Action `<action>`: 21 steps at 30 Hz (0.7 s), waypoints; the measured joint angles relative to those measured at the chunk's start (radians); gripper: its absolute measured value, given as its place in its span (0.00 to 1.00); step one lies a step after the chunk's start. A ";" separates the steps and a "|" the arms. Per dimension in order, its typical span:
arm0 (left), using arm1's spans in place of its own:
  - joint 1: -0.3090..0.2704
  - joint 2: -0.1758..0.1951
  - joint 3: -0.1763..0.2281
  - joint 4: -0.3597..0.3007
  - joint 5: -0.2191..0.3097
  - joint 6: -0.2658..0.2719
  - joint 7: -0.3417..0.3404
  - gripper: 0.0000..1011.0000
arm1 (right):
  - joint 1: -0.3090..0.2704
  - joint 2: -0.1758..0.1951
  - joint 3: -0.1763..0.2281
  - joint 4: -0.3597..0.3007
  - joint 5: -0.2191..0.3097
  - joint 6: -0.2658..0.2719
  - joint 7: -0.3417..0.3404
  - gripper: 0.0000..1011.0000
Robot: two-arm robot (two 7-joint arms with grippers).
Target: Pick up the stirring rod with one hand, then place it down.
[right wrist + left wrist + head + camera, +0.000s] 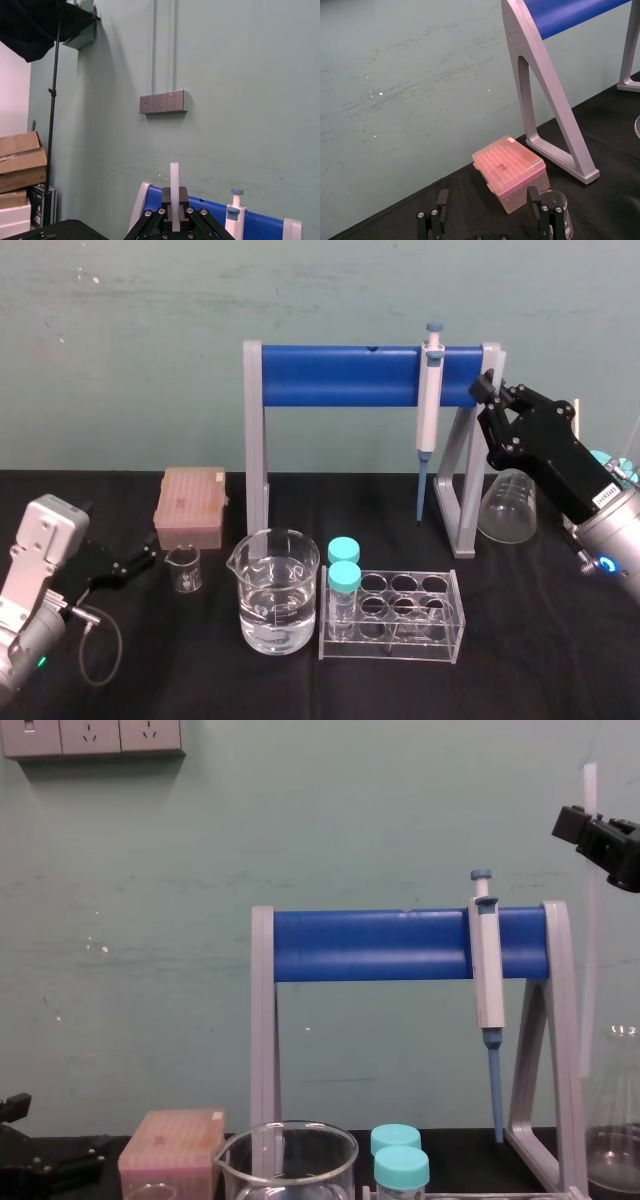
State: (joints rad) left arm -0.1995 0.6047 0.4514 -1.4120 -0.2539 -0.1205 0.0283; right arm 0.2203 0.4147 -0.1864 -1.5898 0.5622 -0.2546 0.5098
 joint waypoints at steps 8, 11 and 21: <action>0.000 0.000 0.000 0.000 0.000 0.000 0.000 0.99 | 0.001 0.001 -0.003 0.002 -0.002 0.002 0.003 0.07; 0.000 0.000 0.000 0.000 0.000 0.000 0.000 0.99 | 0.001 0.002 -0.004 0.002 -0.003 0.003 0.005 0.07; 0.000 0.000 0.000 0.000 0.000 0.000 0.000 0.99 | 0.006 0.006 -0.012 0.005 -0.004 0.008 0.012 0.07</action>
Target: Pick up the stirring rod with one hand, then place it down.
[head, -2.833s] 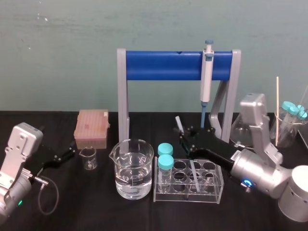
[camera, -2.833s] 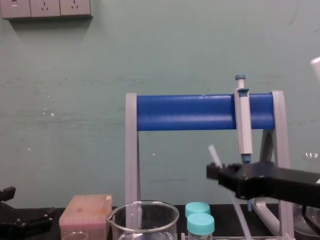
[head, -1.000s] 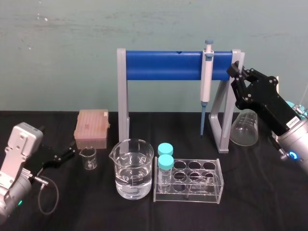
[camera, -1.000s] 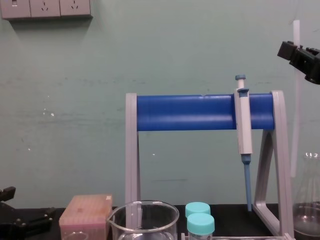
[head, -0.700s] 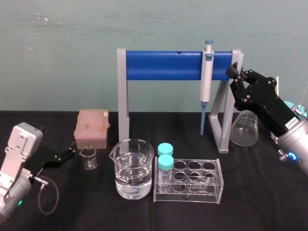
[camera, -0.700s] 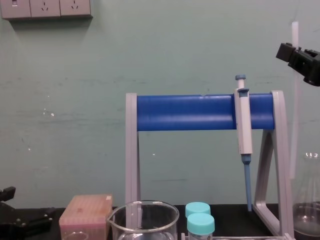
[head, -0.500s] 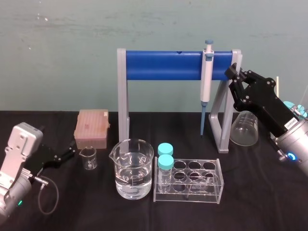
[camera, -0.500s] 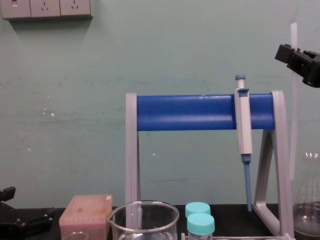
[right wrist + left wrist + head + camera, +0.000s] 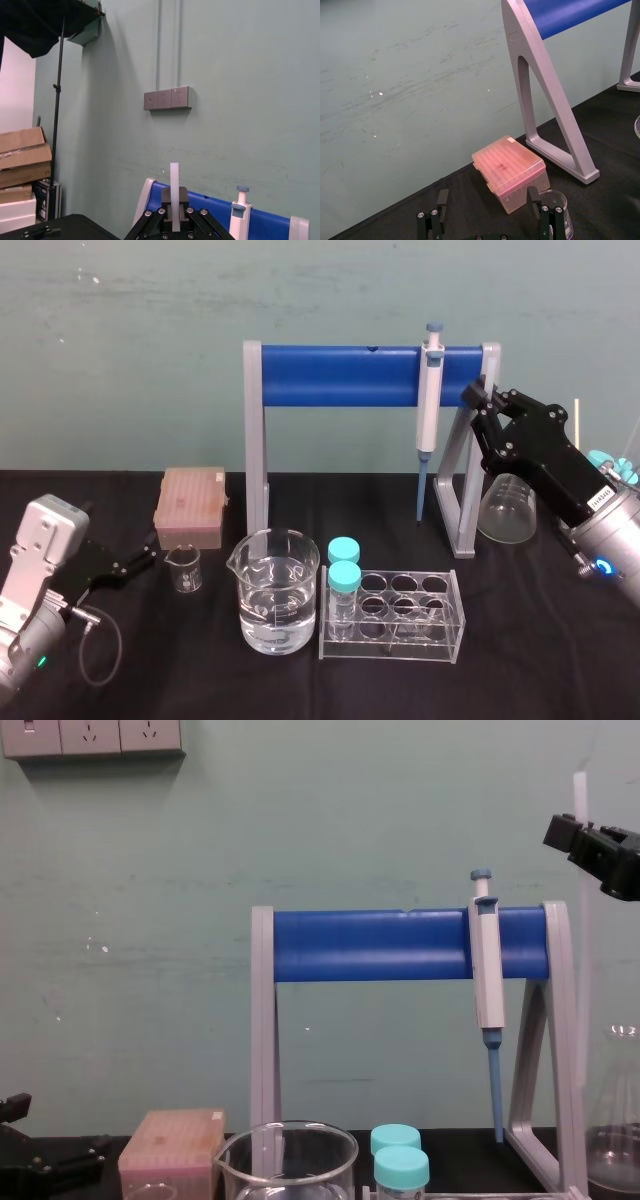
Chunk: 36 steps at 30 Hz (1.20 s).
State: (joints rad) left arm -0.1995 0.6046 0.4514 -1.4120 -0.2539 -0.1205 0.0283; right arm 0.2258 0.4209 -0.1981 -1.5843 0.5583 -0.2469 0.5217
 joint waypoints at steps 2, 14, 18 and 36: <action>0.000 0.000 0.000 0.000 0.000 0.000 0.000 0.99 | 0.001 0.000 -0.001 0.002 0.000 0.000 0.001 0.07; 0.000 0.000 0.000 0.000 0.000 0.000 0.000 0.99 | 0.009 0.000 -0.008 0.012 0.001 0.001 0.004 0.07; 0.000 0.000 0.000 0.000 0.000 0.000 0.000 0.99 | 0.010 -0.001 -0.009 0.015 0.001 0.001 0.004 0.07; 0.000 0.000 0.000 0.000 0.000 0.000 0.000 0.99 | 0.010 -0.001 -0.010 0.017 0.000 0.000 0.004 0.07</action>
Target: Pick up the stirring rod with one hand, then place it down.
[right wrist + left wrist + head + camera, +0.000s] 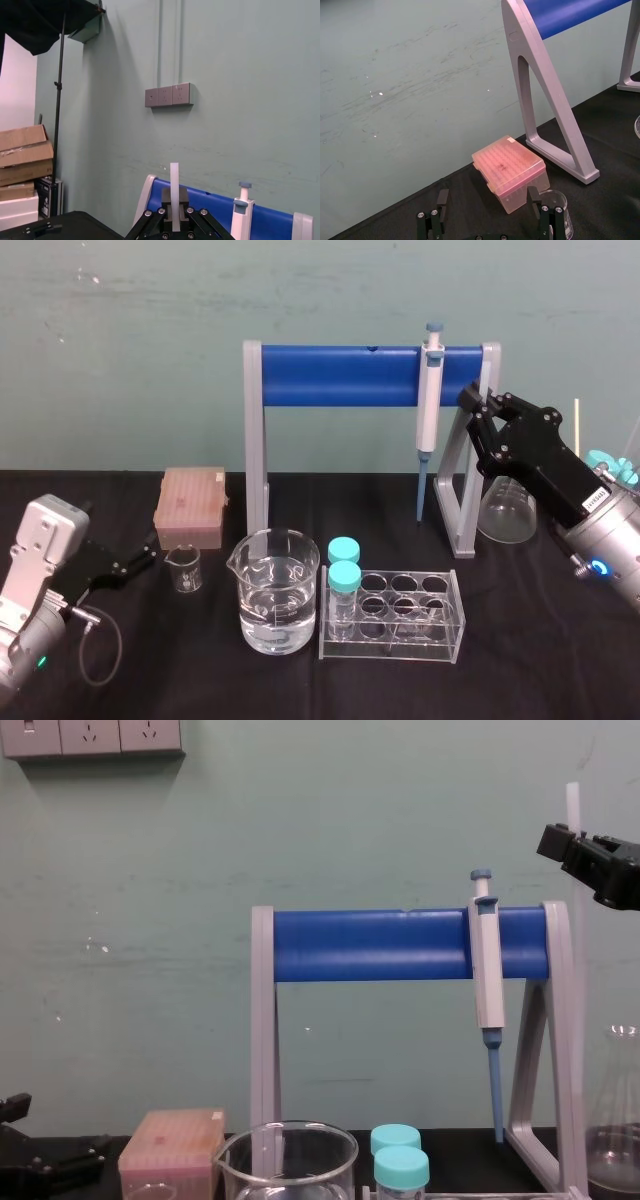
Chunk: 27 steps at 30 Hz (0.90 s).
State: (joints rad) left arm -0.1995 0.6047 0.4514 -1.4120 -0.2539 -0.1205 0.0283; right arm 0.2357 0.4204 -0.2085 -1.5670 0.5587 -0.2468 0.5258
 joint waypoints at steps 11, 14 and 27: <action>0.000 0.000 0.000 0.000 0.000 0.000 0.000 0.99 | 0.001 0.022 -0.045 0.018 0.045 0.032 0.087 0.07; 0.000 0.000 0.000 0.000 0.000 0.000 0.000 0.99 | 0.001 0.030 -0.070 0.029 0.066 0.036 0.128 0.07; 0.000 0.000 0.000 0.000 0.000 0.000 0.000 0.99 | 0.041 0.026 -0.148 0.140 0.078 0.025 0.180 0.07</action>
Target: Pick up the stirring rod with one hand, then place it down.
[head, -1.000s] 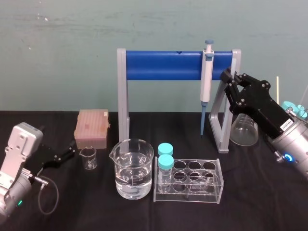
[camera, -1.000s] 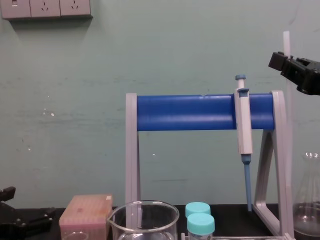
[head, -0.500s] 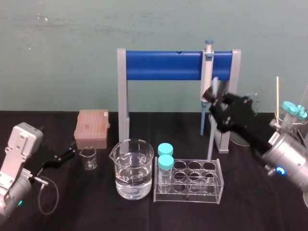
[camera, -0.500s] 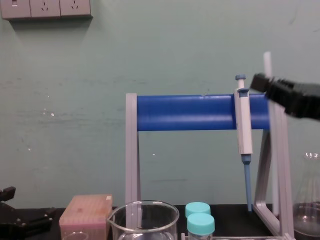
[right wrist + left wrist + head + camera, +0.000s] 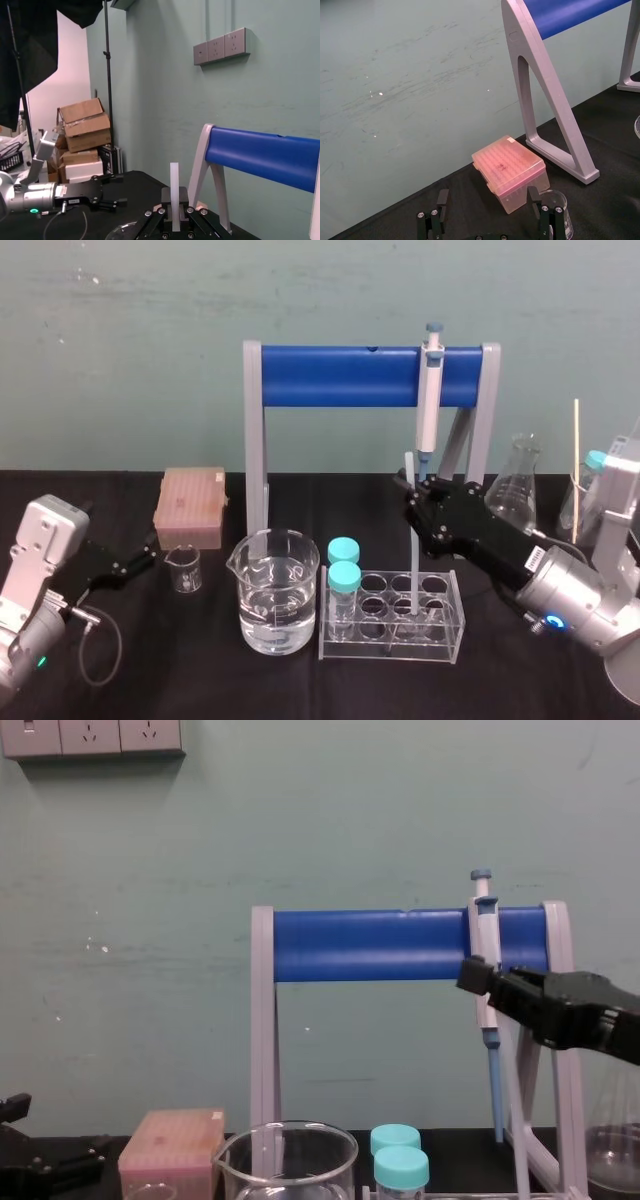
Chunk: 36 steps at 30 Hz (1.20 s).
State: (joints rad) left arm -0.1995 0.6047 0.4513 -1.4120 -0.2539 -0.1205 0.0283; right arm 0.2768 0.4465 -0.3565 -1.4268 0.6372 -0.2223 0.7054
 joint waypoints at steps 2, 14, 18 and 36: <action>0.000 0.000 0.000 0.000 0.000 0.000 0.000 0.99 | 0.012 -0.006 -0.008 0.022 -0.002 -0.007 0.003 0.07; 0.000 0.000 0.000 0.000 0.000 0.000 0.000 0.99 | 0.064 -0.044 -0.039 0.123 -0.017 -0.050 0.023 0.07; 0.000 0.000 0.000 0.000 0.000 0.000 0.000 0.99 | 0.078 -0.059 -0.049 0.170 -0.033 -0.068 0.027 0.07; 0.000 0.000 0.000 0.000 0.000 0.000 0.000 0.99 | 0.091 -0.093 -0.063 0.250 -0.073 -0.068 0.011 0.07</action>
State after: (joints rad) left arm -0.1995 0.6047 0.4514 -1.4120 -0.2539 -0.1205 0.0283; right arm 0.3678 0.3535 -0.4197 -1.1764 0.5644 -0.2906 0.7167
